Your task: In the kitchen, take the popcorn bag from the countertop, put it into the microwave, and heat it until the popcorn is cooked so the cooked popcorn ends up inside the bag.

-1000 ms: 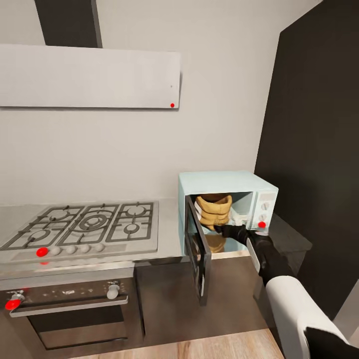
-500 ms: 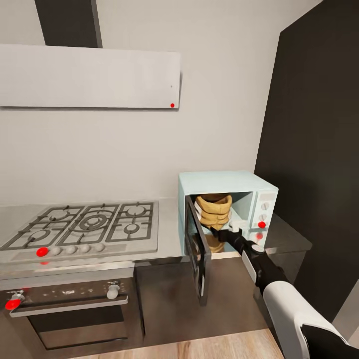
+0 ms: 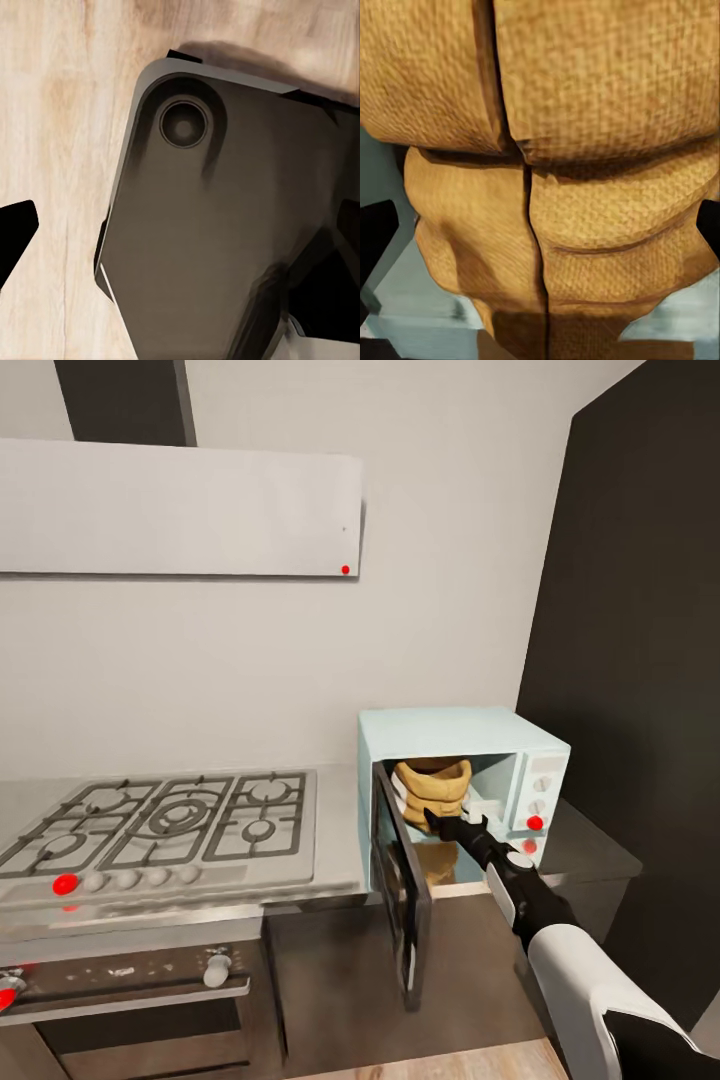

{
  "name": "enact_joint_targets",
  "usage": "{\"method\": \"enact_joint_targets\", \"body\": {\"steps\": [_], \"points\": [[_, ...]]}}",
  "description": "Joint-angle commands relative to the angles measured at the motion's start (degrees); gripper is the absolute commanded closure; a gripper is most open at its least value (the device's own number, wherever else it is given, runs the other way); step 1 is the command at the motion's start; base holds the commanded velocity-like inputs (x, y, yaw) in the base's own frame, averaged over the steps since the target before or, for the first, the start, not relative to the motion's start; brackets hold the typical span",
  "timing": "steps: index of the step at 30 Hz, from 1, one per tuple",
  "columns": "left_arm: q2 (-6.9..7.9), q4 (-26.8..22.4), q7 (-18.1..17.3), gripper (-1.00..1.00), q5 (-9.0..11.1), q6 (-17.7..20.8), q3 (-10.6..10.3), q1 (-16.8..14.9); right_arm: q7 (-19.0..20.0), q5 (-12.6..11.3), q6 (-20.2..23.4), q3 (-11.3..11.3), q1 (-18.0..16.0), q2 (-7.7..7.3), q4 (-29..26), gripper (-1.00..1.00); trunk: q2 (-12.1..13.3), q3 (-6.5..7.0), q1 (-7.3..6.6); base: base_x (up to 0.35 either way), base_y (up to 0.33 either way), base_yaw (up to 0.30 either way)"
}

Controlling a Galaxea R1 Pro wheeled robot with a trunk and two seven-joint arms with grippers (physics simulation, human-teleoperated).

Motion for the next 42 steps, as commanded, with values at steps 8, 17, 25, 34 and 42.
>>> {"method": "enact_joint_targets", "body": {"steps": [8,17,25,34,42], "points": [[-0.01,-0.11,0.04,-1.00,-0.04,-0.04,0.40,0.03,0.42,0.52,-0.23,-0.56,-0.08,0.08,0.04,-1.00,-0.03,-0.06,0.03,0.191,0.000,0.000],[-0.01,-0.11,0.04,-1.00,-0.04,0.22,0.40,0.03,0.09,0.52,-0.23,-0.57,-0.07,0.04,0.04,-1.00,-0.03,-0.06,0.03,0.116,0.000,0.000],[-0.01,-0.14,0.04,-1.00,-0.04,0.21,0.40,0.03,0.14,0.55,-0.23,-0.57,-0.09,-0.13,0.04,-1.00,-0.03,-0.06,0.03,0.040,0.000,0.000],[-0.05,-0.18,0.04,-1.00,-0.12,-0.10,0.40,0.03,0.16,0.61,-0.22,-0.57,-0.08,-0.53,0.04,-1.00,-0.03,-0.06,0.03,0.005,0.000,0.000],[-0.01,-0.15,0.04,-1.00,-0.04,-0.13,0.40,0.03,0.16,0.61,-0.23,-0.57,-0.08,-0.59,0.04,-1.00,-0.03,-0.06,0.03,0.201,0.000,0.000]]}}
